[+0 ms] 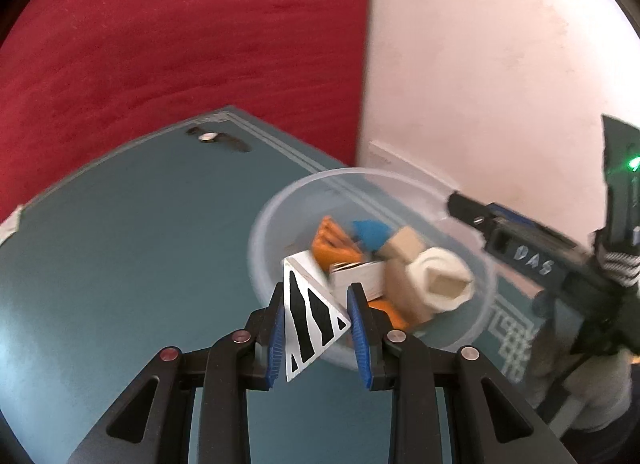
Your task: Organize rigid objects
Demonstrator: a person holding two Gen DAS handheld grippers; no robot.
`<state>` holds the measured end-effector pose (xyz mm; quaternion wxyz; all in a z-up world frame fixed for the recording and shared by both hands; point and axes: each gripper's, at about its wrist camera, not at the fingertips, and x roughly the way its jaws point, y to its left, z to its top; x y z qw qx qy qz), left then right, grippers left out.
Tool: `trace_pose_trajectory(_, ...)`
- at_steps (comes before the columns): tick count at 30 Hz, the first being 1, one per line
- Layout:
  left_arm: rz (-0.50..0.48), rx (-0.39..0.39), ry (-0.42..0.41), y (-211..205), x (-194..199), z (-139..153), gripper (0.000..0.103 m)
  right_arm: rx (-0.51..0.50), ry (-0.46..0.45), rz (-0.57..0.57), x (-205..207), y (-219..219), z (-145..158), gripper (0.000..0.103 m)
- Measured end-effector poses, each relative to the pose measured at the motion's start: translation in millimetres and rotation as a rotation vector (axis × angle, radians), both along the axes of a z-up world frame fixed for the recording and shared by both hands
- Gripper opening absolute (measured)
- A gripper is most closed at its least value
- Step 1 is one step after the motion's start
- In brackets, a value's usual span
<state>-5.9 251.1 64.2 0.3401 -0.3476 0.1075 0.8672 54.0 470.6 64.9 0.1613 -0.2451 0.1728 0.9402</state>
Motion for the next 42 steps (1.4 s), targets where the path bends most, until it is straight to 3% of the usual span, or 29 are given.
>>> trace_pose_trajectory(10,-0.074,0.063,-0.073,37,-9,-7,0.031,-0.012,0.006,-0.020,1,4,0,0.062)
trace_pose_trajectory(13,-0.060,0.058,-0.076,36,-11,-12,0.044,-0.013,0.007,-0.020,2,4,1,0.062)
trace_pose_trajectory(15,-0.041,0.054,-0.068,32,-9,-13,0.062,-0.014,0.006,-0.020,2,4,1,0.062)
trace_pose_trajectory(20,0.008,0.033,-0.026,22,-8,-14,0.071,-0.015,0.002,-0.023,2,4,1,0.062)
trace_pose_trajectory(24,0.042,0.012,0.003,15,-8,-14,0.087,-0.018,0.000,-0.023,3,4,2,0.062)
trace_pose_trajectory(26,0.053,0.009,0.019,11,-8,-14,0.090,-0.022,-0.002,-0.023,4,5,3,0.062)
trace_pose_trajectory(30,0.082,-0.009,0.046,5,-5,-12,0.102,-0.031,-0.009,-0.020,5,7,2,0.073)
trace_pose_trajectory(42,0.167,-0.068,0.120,-5,-2,-11,0.102,-0.025,-0.047,0.008,22,6,-2,0.084)
